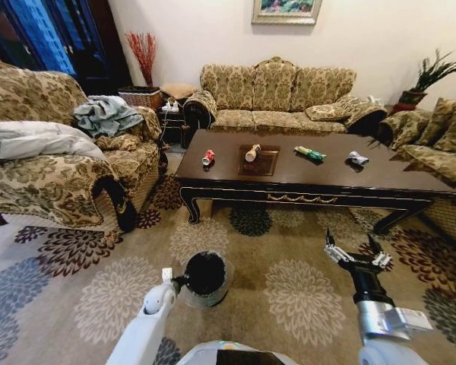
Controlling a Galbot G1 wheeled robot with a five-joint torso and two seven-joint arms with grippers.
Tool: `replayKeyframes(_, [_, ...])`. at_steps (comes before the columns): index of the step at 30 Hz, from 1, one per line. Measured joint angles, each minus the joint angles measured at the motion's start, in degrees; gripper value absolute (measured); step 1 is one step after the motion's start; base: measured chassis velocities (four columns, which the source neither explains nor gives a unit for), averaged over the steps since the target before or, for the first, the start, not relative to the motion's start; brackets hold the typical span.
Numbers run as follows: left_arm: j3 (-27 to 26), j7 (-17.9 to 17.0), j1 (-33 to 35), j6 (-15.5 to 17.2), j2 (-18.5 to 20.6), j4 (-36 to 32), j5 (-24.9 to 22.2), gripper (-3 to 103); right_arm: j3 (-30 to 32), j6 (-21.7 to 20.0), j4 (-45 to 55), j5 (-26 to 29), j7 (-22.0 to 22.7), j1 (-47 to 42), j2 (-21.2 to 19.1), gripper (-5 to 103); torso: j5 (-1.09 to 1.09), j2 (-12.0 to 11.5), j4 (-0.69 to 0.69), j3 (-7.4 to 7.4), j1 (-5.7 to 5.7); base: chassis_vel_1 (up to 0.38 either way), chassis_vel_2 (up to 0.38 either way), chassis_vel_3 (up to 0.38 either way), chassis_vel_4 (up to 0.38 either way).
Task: Move to the front of the table and place the trash on the table into the trash bin.
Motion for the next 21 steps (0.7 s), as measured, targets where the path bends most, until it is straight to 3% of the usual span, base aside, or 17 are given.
replayKeyframes(6, [-1.36, 1.02, 1.68, 0.33, 1.97, -5.02, -0.48, 0, -0.40, -0.28, -0.23, -0.31, -0.01, 0.43, 0.42, 100, 0.03, 0.01, 0.04, -0.02, 0.00, 0.000, 0.000, 0.000, 0.000])
replayKeyframes(21, [-1.94, 3.83, 2.60, -0.16, 2.19, -2.35, 1.67, 0, 0.23, -0.05, -0.16, -0.28, 0.10, 0.24, 0.50, 100, 0.02, 0.03, 0.03, -0.02, -0.01, 0.000, 0.000, 0.000, 0.000])
